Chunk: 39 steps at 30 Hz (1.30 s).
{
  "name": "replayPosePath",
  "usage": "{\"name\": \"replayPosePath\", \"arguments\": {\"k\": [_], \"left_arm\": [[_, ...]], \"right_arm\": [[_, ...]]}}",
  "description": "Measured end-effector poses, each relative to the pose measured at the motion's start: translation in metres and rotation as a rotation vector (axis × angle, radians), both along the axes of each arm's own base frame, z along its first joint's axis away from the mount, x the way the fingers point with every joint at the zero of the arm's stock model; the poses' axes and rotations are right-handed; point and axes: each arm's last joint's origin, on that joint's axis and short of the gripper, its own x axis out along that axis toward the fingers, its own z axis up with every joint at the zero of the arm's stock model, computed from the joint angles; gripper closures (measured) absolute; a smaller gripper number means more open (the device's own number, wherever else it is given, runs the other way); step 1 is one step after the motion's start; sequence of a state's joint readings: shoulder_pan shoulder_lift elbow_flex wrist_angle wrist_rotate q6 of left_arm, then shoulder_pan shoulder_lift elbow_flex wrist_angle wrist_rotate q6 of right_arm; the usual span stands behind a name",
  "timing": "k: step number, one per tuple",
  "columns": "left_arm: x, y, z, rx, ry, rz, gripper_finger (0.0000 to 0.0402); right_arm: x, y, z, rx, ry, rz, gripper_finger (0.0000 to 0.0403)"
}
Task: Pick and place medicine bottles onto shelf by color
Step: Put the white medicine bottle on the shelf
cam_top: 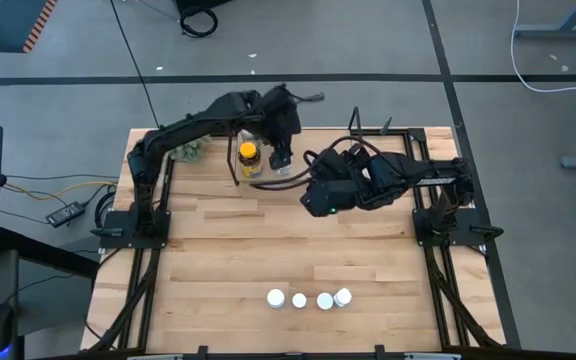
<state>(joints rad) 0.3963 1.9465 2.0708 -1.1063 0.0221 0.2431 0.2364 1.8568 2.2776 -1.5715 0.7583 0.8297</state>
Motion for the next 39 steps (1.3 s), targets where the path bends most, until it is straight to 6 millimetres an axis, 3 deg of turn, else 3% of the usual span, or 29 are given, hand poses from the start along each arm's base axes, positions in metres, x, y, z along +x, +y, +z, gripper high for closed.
{"name": "replayPosePath", "arguments": {"k": [6,9,13,16,21,27,31,39], "left_arm": [[-0.011,-0.011,0.039,-0.030,-0.055,0.051,0.0109],[-0.021,-0.020,0.056,-0.102,-0.102,-0.006,0.0115],[-0.045,-0.038,0.083,-0.114,-0.211,-0.029,0.0129],[-0.065,-0.052,0.093,-0.115,-0.251,0.006,0.0142],[-0.102,-0.084,0.097,-0.108,-0.360,0.109,0.0166],[-0.138,-0.116,0.082,-0.102,-0.503,0.182,0.0177],[-0.165,-0.126,0.076,-0.140,-0.516,0.216,0.0178],[-0.210,-0.135,0.078,-0.104,-0.548,0.222,0.0178]], "right_arm": [[-0.001,0.007,0.000,-0.006,0.007,0.029,0.0111],[-0.001,0.008,0.000,-0.022,0.030,0.056,0.0111],[-0.001,0.008,0.000,-0.033,0.078,0.116,0.0111],[-0.001,0.009,-0.001,-0.018,0.092,0.143,0.0111],[0.010,0.015,-0.002,0.008,0.054,0.249,0.0112],[0.038,0.028,-0.016,0.112,-0.032,0.513,0.0123],[0.054,0.034,-0.039,0.170,-0.069,0.578,0.0124],[0.060,0.038,-0.078,0.276,-0.029,0.511,0.0124]]}}
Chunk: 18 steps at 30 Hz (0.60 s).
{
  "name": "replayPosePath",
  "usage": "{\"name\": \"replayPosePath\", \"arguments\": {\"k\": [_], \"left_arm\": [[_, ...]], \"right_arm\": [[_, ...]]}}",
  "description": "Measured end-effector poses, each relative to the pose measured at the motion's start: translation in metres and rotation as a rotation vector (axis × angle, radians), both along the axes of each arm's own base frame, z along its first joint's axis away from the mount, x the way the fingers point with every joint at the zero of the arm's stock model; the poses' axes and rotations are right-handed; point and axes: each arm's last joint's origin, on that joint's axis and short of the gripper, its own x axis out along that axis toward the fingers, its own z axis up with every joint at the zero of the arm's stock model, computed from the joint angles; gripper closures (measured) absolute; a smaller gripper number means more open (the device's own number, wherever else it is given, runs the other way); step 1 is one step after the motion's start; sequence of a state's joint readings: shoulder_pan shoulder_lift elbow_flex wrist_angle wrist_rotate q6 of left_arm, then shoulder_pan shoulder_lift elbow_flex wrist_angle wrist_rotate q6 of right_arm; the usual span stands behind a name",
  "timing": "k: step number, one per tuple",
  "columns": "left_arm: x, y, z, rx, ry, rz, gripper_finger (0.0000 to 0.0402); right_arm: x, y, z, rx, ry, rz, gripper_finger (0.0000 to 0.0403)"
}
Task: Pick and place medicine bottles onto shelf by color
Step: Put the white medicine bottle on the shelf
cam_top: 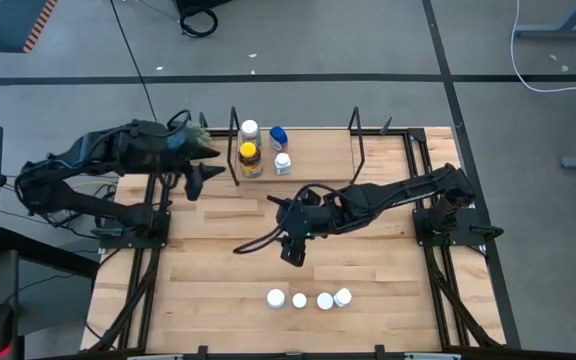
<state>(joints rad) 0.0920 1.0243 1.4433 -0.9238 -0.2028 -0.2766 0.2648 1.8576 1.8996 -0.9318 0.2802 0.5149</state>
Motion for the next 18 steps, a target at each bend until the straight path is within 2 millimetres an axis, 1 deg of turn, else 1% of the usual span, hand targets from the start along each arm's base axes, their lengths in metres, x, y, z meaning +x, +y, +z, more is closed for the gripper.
{"name": "replayPosePath", "arguments": {"k": [4,8,14,18], "left_arm": [[-0.011,-0.001,-0.005,0.003,-0.001,0.000,0.0179],[-0.016,-0.004,-0.010,-0.005,0.006,-0.014,0.0179],[-0.021,-0.011,-0.016,-0.006,0.020,-0.060,0.0180],[-0.020,-0.016,-0.022,0.000,0.052,-0.106,0.0178]], "right_arm": [[0.006,0.008,-0.006,0.020,-0.069,0.019,0.0124],[0.011,0.020,-0.007,0.031,-0.157,0.058,0.0124],[0.007,0.039,-0.019,0.073,-0.155,0.047,0.0118],[0.003,0.058,-0.035,0.093,-0.158,0.131,0.0100]]}}
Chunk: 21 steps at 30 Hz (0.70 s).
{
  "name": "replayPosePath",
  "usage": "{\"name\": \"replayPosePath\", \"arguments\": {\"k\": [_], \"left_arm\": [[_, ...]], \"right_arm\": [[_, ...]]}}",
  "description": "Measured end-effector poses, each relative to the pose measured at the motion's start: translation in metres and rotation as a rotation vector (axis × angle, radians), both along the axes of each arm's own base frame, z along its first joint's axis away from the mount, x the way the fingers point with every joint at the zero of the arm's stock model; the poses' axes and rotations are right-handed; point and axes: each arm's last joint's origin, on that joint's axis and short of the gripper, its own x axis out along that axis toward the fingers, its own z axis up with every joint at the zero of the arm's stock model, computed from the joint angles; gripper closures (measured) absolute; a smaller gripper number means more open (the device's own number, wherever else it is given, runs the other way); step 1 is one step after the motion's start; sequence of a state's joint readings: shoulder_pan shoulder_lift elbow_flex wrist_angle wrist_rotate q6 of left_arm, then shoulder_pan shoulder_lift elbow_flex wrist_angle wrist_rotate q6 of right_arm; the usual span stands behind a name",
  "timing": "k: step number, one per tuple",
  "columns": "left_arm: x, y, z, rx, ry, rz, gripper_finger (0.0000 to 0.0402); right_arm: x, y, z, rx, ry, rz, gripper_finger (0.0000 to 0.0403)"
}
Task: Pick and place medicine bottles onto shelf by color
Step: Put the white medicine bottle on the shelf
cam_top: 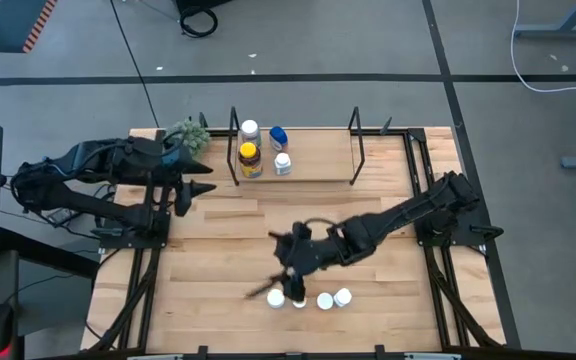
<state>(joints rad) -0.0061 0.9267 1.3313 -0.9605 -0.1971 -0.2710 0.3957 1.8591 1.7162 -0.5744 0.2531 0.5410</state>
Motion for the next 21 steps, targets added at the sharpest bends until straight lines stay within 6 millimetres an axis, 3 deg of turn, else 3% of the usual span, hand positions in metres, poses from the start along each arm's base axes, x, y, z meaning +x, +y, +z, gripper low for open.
{"name": "replayPosePath", "arguments": {"k": [5,15,21], "left_arm": [[0.002,-0.007,-0.006,-0.023,0.024,-0.053,0.0181],[0.002,-0.019,-0.004,-0.155,-0.011,-0.051,0.0185],[0.003,-0.019,-0.003,-0.239,-0.049,0.053,0.0194]], "right_arm": [[-0.005,0.017,-0.020,-0.064,-0.010,0.119,0.0087],[-0.004,0.018,-0.059,-0.146,-0.029,0.240,0.0086],[-0.011,0.025,-0.083,-0.134,-0.025,0.295,0.0086]]}}
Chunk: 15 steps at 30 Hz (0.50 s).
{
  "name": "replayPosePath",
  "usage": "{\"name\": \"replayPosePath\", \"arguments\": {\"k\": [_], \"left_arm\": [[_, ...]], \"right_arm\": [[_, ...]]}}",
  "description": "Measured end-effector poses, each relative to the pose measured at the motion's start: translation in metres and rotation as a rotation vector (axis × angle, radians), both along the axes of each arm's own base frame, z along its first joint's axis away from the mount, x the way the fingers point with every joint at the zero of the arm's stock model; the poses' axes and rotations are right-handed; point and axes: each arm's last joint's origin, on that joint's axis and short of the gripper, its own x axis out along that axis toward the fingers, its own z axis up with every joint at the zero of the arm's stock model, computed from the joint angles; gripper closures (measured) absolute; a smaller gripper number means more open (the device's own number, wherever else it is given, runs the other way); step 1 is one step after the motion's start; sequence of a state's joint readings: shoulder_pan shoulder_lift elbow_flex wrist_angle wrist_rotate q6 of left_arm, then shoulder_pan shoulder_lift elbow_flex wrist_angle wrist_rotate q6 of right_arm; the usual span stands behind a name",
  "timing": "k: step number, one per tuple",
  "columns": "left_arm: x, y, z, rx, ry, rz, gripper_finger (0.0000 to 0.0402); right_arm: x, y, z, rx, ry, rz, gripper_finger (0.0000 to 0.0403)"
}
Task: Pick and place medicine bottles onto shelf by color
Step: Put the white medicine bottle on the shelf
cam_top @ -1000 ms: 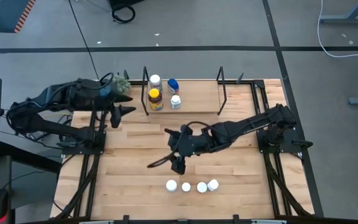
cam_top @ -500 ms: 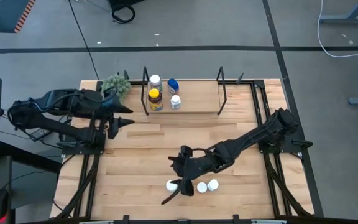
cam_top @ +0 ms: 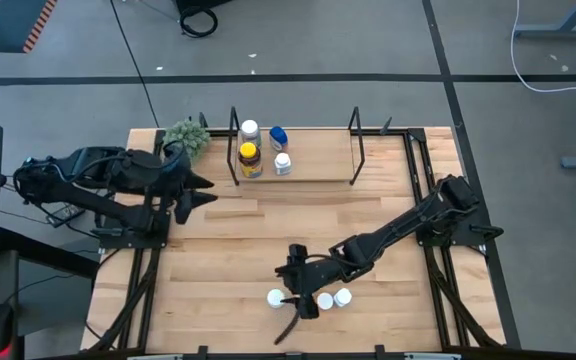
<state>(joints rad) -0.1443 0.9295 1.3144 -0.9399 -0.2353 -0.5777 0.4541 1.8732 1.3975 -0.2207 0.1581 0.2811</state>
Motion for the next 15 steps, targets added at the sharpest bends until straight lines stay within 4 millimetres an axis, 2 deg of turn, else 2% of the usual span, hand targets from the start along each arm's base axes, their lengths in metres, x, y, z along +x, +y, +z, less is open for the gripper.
{"name": "replayPosePath", "arguments": {"k": [5,10,13,15], "left_arm": [[0.001,0.002,0.002,-0.040,-0.047,0.117,0.0195],[0.007,0.001,0.007,-0.051,-0.101,0.119,0.0197],[0.011,0.001,0.007,-0.058,-0.112,0.123,0.0200],[0.014,0.000,0.005,-0.071,-0.101,0.131,0.0202]], "right_arm": [[-0.004,0.006,-0.012,0.011,-0.047,0.040,0.0086],[-0.007,0.008,-0.017,-0.046,-0.064,0.061,0.0086],[0.000,0.006,-0.019,-0.046,-0.093,0.058,0.0086],[0.005,0.008,-0.029,-0.040,-0.099,0.067,0.0086]]}}
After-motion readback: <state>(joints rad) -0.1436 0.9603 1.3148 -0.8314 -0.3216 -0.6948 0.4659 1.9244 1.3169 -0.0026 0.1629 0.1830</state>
